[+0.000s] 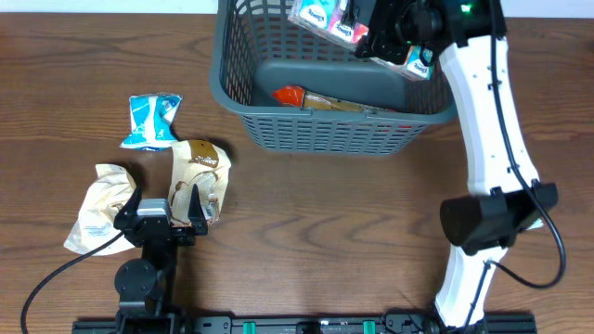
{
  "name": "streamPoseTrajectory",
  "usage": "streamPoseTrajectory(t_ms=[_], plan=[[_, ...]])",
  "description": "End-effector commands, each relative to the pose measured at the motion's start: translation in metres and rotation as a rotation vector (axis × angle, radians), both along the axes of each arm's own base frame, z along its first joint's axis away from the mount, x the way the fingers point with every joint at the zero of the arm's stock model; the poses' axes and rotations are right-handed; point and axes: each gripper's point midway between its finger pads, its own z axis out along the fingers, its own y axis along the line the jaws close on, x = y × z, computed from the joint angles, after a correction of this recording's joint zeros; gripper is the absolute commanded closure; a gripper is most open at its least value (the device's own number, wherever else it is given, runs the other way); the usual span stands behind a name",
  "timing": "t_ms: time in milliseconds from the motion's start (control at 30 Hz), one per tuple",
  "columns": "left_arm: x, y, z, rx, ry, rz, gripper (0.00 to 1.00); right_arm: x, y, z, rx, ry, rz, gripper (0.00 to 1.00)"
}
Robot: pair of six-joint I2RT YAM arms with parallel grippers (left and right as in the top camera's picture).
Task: Pack container
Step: 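Carry the tissue multi-pack into the basket and release it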
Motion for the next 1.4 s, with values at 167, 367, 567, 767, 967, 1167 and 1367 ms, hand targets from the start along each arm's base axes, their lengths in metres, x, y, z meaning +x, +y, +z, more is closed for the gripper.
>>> streamPoseTrajectory(t_ms=[167, 367, 567, 767, 967, 1167, 1367], plan=[[-0.001, -0.006, -0.015, -0.008, 0.051, -0.033, 0.01, -0.003, 0.002, -0.069, -0.063, 0.165, 0.098, 0.99], [-0.001, -0.006, -0.015, -0.008, 0.051, -0.033, 0.01, -0.005, 0.002, -0.076, -0.068, 0.19, 0.098, 0.99], [-0.001, -0.006, -0.015, -0.008, 0.051, -0.033, 0.01, 0.005, 0.001, -0.072, -0.04, 0.177, 0.021, 0.37], [-0.001, -0.006, -0.015, -0.007, 0.051, -0.033, 0.01, 0.009, 0.002, -0.062, -0.017, 0.15, -0.007, 0.04], [-0.001, -0.006, -0.015, -0.007, 0.051, -0.033, 0.01, 0.004, -0.003, -0.025, 0.03, 0.096, -0.06, 0.01], [-0.001, -0.006, -0.015, -0.007, 0.051, -0.032, 0.01, -0.016, -0.023, 0.059, 0.097, -0.069, -0.116, 0.01], [-0.001, -0.006, -0.015, -0.007, 0.051, -0.032, 0.01, -0.04, -0.093, 0.143, 0.203, -0.226, -0.407, 0.01]])
